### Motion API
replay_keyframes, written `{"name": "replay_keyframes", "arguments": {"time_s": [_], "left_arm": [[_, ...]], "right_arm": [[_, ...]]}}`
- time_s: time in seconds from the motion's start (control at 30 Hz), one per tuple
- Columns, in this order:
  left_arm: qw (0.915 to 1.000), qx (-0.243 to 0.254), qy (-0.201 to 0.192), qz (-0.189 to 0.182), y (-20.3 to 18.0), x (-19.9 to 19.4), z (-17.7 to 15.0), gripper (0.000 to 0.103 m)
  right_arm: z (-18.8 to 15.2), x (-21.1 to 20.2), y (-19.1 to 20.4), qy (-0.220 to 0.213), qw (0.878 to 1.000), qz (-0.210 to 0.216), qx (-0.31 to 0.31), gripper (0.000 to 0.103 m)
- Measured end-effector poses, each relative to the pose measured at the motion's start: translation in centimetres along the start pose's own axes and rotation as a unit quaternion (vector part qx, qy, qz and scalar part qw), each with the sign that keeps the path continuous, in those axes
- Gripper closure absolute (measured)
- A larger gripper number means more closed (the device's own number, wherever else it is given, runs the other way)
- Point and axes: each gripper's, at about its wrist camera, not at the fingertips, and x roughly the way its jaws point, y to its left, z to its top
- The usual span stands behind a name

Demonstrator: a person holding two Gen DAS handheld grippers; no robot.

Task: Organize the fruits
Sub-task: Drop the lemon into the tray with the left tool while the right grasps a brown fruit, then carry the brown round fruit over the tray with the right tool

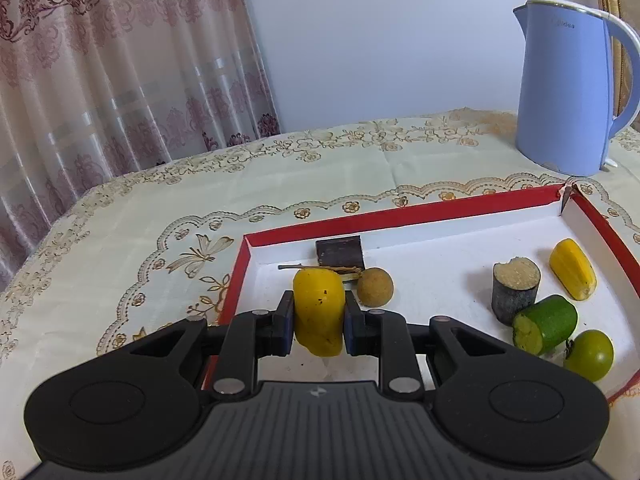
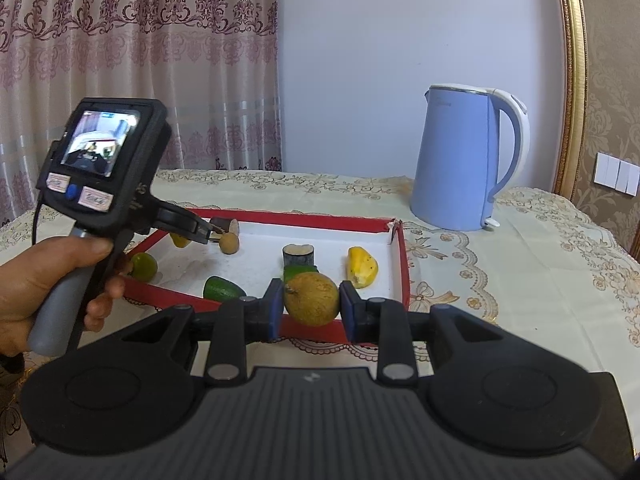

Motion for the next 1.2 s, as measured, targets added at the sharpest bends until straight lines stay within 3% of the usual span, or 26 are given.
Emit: {"name": "replay_keyframes", "arguments": {"time_s": [0.27, 0.33, 0.43, 0.5, 0.57, 0.67, 0.8, 1.2], "left_arm": [[1.0000, 0.000, 0.003, 0.001, -0.2, 0.3, 0.1, 0.079], [1.0000, 0.000, 0.004, 0.005, -0.2, 0.2, 0.1, 0.075], [0.9999, -0.002, -0.004, 0.013, 0.1, -0.1, 0.2, 0.063], [0.9998, -0.002, -0.011, 0.017, 0.2, -0.5, 0.3, 0.040], [0.9994, 0.001, -0.022, 0.025, 0.2, -1.1, 0.4, 0.033], [0.9991, 0.006, -0.030, 0.029, 0.3, -2.1, 0.4, 0.031], [0.9989, -0.012, -0.038, 0.026, 1.0, -4.2, -0.4, 0.014], [0.9993, -0.009, -0.031, 0.018, 1.0, -6.7, -2.9, 0.009]], "right_arm": [[0.1, 0.1, 0.0, 0.001, 1.000, 0.001, 0.000, 0.075], [0.1, 0.1, 0.1, 0.001, 1.000, 0.002, -0.001, 0.075], [0.1, 0.2, 0.2, 0.001, 1.000, 0.004, -0.003, 0.075], [0.1, 0.3, 0.3, 0.002, 1.000, 0.004, -0.003, 0.075], [0.2, 0.5, 0.3, 0.002, 1.000, 0.005, -0.003, 0.075], [0.3, 0.8, 0.4, 0.001, 1.000, 0.006, -0.007, 0.075], [0.8, 1.0, 0.5, -0.004, 1.000, 0.008, -0.012, 0.075], [2.8, 3.2, 0.3, -0.009, 1.000, 0.013, -0.021, 0.075]]}}
